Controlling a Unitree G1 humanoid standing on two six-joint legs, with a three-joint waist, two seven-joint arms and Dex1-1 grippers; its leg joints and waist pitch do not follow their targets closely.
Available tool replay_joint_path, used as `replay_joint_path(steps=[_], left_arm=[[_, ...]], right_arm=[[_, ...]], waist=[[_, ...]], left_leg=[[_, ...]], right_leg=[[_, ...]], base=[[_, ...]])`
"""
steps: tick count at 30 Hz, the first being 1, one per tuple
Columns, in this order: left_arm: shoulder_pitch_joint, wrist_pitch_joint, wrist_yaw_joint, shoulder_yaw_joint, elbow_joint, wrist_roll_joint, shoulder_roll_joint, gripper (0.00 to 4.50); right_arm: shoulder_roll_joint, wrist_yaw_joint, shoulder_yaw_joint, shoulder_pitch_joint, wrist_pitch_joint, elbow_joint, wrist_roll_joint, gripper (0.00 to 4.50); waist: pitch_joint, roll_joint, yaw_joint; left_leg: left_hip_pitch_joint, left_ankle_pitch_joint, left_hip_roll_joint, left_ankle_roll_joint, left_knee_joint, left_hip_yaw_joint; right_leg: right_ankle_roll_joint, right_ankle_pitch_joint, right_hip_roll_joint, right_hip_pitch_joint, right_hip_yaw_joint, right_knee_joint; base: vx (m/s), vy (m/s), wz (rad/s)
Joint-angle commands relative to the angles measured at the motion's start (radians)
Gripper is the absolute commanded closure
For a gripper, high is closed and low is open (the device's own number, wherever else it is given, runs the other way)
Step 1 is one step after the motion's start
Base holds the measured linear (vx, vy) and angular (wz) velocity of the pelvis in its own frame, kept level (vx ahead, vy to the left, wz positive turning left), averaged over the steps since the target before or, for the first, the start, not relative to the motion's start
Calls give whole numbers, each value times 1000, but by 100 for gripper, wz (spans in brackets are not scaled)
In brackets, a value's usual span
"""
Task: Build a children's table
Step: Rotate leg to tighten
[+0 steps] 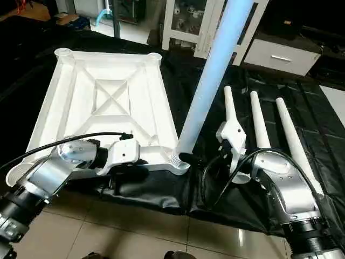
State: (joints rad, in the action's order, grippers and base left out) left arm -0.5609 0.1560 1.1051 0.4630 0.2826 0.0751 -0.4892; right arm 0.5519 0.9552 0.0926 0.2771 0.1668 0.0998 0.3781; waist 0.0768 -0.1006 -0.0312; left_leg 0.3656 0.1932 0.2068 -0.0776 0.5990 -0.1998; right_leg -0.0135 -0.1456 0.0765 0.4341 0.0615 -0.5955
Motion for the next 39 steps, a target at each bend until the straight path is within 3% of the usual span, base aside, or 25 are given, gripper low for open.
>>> replay_joint_path(steps=[1,5,8,11,12,18,25,26,30,31,35,36,38,39], left_arm=[[13,20,41,33,34,-1,8,389],[0,56,52,3,81,-39,42,426],[-17,38,27,-8,105,-31,55,426],[-23,39,26,-15,106,-38,60,426],[-25,41,30,-16,105,-42,60,395],[-39,6,40,-18,123,-23,58,350],[-54,3,57,-14,126,-26,64,350],[-55,7,58,-13,125,-26,65,320],[-62,-10,42,-10,139,-8,71,320],[-64,-15,37,-10,145,-3,72,320],[-71,-8,32,-20,158,-8,79,320],[-73,1,34,-21,158,-8,79,320],[-77,3,37,-15,164,2,76,320],[-81,5,32,-12,175,10,75,320]], right_arm=[[3,12,-20,-1,-7,8,-7,0],[-7,13,-12,20,-11,29,-12,0],[-12,13,-11,31,-15,42,-16,0],[-14,13,-12,35,-16,43,-15,0],[-15,13,-11,37,-17,45,-16,0],[-21,14,-17,43,-19,50,-18,0],[-22,10,-23,36,-24,49,-19,0],[-23,8,-23,37,-24,49,-19,0],[-24,5,-25,30,-23,42,-18,0],[-25,4,-26,29,-24,41,-19,0],[-26,0,-27,23,-26,37,-18,0],[-27,-2,-27,19,-26,32,-17,0],[-27,-4,-26,11,-26,25,-17,0],[-28,-7,-27,6,-26,21,-16,0]], waist=[[-62,7,4],[-63,7,4],[-64,7,0],[-63,6,-2],[-62,5,-2],[-62,11,-1],[-62,14,-1],[-62,17,-1],[-63,16,-1],[-63,26,-4],[-63,22,-2],[-62,29,-3],[-63,26,-2],[-59,37,-4]], left_leg=[[-11,228,28,34,-72,14],[-11,218,26,38,-70,12],[-17,204,28,47,-68,10],[-14,197,29,53,-69,10],[-11,202,28,51,-70,11],[-11,218,28,39,-72,14],[-11,228,28,36,-73,14],[-10,229,28,34,-73,14],[-12,230,29,34,-73,14],[-15,234,30,32,-73,14],[-10,243,27,30,-73,14],[-11,247,28,30,-74,15],[-11,244,28,32,-73,14],[-11,248,27,33,-75,15]], right_leg=[[-148,-354,53,-50,-44,73],[-158,-337,52,-50,-44,71],[-176,-301,51,-46,-45,69],[-181,-295,53,-50,-45,67],[-172,-318,53,-51,-45,69],[-155,-342,54,-50,-44,72],[-167,-324,53,-51,-44,71],[-167,-324,54,-52,-45,71],[-173,-312,52,-51,-44,71],[-177,-304,53,-50,-45,69],[-177,-306,53,-55,-44,72],[-177,-312,54,-54,-44,72],[-180,-305,52,-53,-44,72],[-181,-306,52,-52,-45,73]], base=[[0,0,0],[0,0,0],[0,0,0],[0,0,0],[0,0,0],[0,0,0],[0,0,0],[0,0,0],[0,0,0],[0,0,0],[0,0,0],[0,0,0],[0,0,0],[0,0,0]])
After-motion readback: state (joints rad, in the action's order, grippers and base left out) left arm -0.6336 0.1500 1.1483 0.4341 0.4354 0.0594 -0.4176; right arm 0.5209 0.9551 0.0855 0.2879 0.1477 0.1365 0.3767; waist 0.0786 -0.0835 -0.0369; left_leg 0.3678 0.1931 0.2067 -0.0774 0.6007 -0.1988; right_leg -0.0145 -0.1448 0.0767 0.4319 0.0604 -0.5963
